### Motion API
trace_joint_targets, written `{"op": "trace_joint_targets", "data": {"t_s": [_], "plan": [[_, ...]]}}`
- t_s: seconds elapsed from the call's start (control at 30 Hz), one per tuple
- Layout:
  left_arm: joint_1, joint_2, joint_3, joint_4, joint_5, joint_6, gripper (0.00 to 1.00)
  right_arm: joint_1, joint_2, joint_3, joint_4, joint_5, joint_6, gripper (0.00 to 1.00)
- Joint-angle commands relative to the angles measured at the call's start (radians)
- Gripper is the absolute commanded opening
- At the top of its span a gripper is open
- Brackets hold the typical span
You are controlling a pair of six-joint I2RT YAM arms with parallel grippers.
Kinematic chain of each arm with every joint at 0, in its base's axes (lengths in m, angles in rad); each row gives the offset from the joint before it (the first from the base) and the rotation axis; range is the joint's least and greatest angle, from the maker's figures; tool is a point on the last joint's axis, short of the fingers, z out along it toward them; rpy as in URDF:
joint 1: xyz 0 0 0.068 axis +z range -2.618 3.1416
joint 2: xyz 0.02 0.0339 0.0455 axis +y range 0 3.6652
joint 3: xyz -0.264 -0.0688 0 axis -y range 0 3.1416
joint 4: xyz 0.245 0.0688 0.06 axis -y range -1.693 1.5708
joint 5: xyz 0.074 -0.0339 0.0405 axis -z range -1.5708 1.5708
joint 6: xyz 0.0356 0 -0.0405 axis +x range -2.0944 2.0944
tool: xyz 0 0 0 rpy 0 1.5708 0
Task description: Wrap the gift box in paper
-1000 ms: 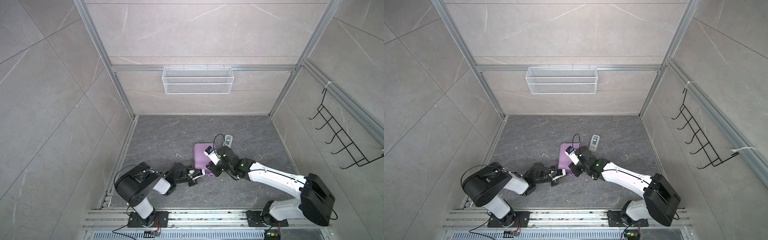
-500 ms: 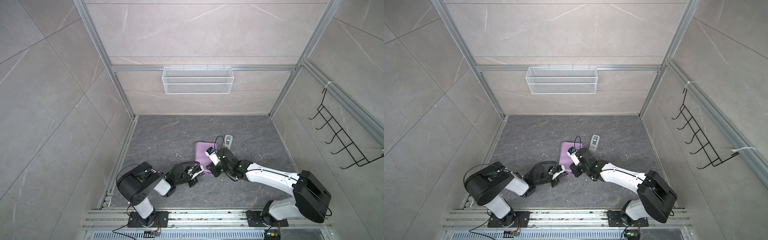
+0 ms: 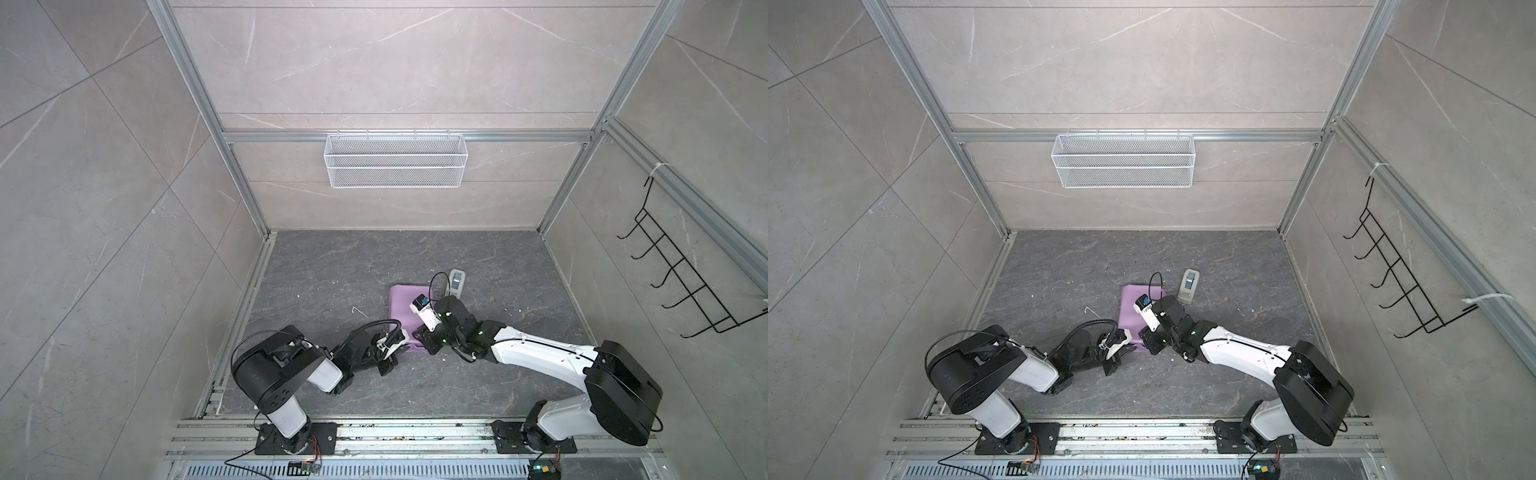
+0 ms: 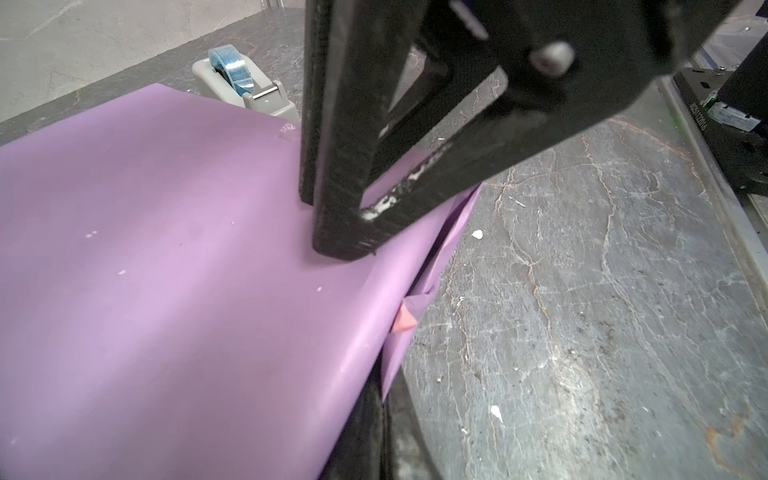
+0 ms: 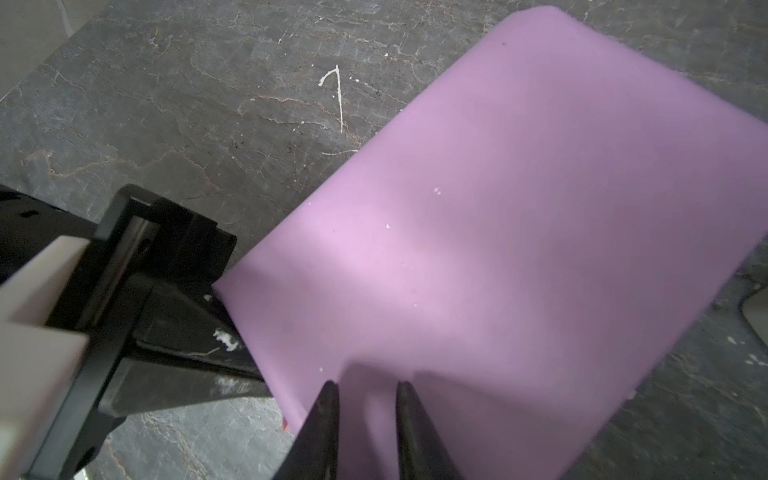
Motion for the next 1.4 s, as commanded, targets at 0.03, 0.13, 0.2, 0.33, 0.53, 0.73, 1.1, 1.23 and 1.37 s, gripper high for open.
{"op": "trace_joint_targets", "data": {"t_s": [0.03, 0.13, 0.2, 0.33, 0.53, 0.73, 1.1, 1.23, 1.37], "plan": [[-0.003, -0.060, 0.046, 0.063, 0.014, 0.041, 0.00, 0.000, 0.039, 0.004, -0.104, -0.036, -0.032, 0.27], [-0.003, -0.070, 0.052, 0.052, 0.027, 0.065, 0.00, 0.000, 0.042, 0.008, -0.115, -0.041, -0.045, 0.27], [-0.003, -0.071, 0.061, 0.048, 0.036, 0.073, 0.00, 0.000, 0.043, 0.008, -0.118, -0.043, -0.055, 0.27], [-0.003, -0.072, 0.077, 0.034, 0.054, 0.084, 0.00, -0.001, 0.048, 0.013, -0.130, -0.050, -0.067, 0.27], [-0.003, -0.070, 0.083, 0.033, 0.049, 0.092, 0.00, 0.000, 0.041, 0.018, -0.137, -0.065, -0.074, 0.27], [-0.003, -0.058, 0.066, 0.060, 0.026, 0.074, 0.00, -0.001, 0.030, 0.057, -0.147, -0.079, -0.067, 0.29], [-0.003, -0.040, 0.033, 0.087, 0.036, 0.053, 0.00, -0.001, -0.119, 0.100, -0.206, -0.066, 0.004, 0.38], [-0.002, -0.028, 0.033, 0.099, 0.038, 0.047, 0.00, -0.001, -0.227, 0.000, -0.209, 0.054, 0.076, 0.50], [-0.003, -0.016, 0.032, 0.111, 0.042, 0.043, 0.00, -0.001, -0.313, -0.125, -0.158, 0.113, 0.138, 0.65]]}}
